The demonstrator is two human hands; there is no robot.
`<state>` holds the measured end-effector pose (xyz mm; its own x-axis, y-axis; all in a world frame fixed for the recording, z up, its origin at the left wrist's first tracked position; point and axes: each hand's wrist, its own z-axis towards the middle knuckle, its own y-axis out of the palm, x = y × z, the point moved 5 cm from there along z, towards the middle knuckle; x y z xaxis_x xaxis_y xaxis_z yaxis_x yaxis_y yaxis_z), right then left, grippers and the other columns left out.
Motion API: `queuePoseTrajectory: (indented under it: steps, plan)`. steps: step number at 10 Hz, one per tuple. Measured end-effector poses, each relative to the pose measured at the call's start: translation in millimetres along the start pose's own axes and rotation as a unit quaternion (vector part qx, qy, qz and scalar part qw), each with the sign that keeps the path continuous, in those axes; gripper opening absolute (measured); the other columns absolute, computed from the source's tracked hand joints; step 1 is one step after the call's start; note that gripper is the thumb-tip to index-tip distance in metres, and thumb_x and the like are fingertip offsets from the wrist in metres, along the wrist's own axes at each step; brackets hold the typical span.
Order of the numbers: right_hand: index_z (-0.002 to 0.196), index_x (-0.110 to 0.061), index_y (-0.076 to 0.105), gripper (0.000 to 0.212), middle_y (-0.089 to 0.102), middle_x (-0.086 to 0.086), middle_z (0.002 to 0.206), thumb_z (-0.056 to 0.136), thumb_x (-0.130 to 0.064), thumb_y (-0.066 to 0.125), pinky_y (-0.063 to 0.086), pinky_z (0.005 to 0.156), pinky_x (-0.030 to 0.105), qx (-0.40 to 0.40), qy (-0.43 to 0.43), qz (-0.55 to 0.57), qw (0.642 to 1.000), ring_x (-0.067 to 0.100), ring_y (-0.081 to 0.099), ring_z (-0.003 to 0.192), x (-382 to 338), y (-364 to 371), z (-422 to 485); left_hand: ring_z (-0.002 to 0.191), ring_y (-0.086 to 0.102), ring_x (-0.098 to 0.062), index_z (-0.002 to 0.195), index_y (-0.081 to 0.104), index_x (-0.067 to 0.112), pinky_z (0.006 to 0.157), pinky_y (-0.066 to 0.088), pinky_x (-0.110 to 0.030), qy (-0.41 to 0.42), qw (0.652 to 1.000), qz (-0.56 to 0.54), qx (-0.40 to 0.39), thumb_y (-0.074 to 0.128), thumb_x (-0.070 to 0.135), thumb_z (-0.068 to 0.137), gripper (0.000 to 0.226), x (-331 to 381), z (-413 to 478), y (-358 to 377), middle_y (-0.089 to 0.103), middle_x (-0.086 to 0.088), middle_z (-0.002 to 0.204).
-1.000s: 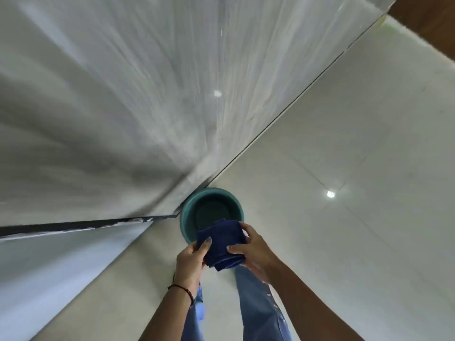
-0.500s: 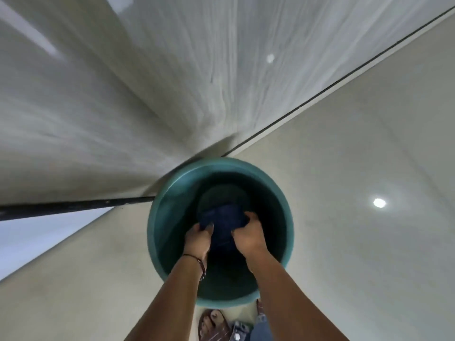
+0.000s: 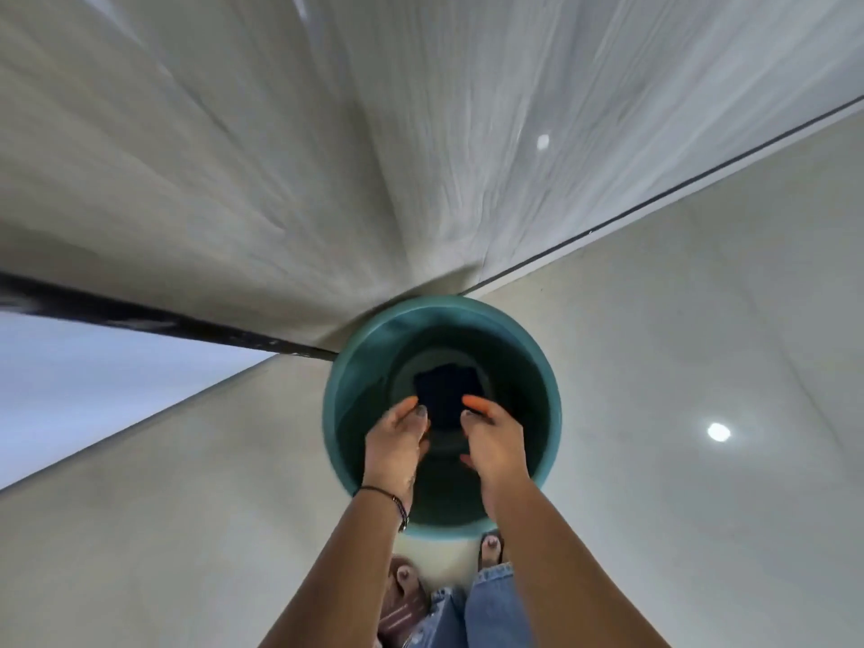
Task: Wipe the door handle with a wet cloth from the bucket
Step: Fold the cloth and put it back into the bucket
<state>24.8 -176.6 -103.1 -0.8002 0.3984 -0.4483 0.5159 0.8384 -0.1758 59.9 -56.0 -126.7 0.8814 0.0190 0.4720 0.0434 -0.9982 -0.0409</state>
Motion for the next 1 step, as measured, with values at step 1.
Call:
queuePoseTrajectory:
  steps: [1]
  plan:
    - [0.105,-0.027,0.066,0.022,0.064,-0.007,0.088,0.096,-0.012,0.052,0.052,0.070,0.028,-0.023,-0.019,0.027,0.999,0.007,0.058,0.077,-25.9,-14.1,-90.4,0.102,0.062,-0.018,0.124,0.057,0.009,0.085,0.050,-0.030,0.055,0.998,0.025,-0.006,0.050,0.010,0.097,0.027,38.7,-100.8,-31.1,0.064,-0.003,0.109]
